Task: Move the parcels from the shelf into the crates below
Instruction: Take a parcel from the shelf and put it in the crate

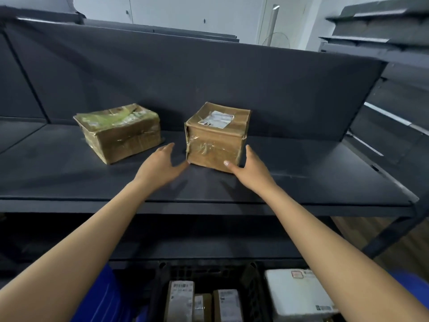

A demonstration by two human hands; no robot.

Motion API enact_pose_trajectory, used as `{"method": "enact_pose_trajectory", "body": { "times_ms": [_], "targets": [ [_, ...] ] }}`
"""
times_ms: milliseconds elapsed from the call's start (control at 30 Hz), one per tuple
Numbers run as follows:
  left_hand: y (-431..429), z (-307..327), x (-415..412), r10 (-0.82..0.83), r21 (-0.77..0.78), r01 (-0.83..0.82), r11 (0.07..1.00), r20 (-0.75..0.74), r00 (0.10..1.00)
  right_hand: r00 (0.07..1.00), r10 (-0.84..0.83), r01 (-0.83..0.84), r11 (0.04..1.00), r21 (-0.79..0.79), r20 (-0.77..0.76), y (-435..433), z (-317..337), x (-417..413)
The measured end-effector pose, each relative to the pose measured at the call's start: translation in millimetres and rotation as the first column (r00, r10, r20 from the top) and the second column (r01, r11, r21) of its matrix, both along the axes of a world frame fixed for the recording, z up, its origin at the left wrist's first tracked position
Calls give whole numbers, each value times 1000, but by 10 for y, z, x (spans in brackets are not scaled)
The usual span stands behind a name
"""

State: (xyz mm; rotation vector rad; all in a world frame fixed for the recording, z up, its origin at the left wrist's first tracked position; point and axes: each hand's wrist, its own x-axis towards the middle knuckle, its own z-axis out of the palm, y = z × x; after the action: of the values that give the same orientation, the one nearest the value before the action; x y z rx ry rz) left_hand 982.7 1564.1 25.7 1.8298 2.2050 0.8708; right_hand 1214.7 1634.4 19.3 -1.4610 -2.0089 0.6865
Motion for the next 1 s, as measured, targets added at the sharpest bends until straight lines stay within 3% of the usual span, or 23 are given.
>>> {"method": "enact_pose_trajectory", "body": {
  "times_ms": [200, 533, 833, 1000],
  "targets": [
    [651, -104, 44, 28, -83, -22, 996, 68, 997, 993, 2, -3, 1000, -1, -116, 519, -78, -139],
    [1145, -245, 100, 37, 45, -61, 997, 419, 907, 991, -2, -2, 1000, -26, -132, 779, -221, -105],
    [487, -122, 402, -79, 199, -37, 979, 545, 834, 984, 26, -18, 999, 51, -176, 289, -161, 164],
    [-248, 29, 587, -199, 270, 13, 963, 675, 711, 961, 70, -40, 992, 118, -267, -299, -171, 418]
  ]
}}
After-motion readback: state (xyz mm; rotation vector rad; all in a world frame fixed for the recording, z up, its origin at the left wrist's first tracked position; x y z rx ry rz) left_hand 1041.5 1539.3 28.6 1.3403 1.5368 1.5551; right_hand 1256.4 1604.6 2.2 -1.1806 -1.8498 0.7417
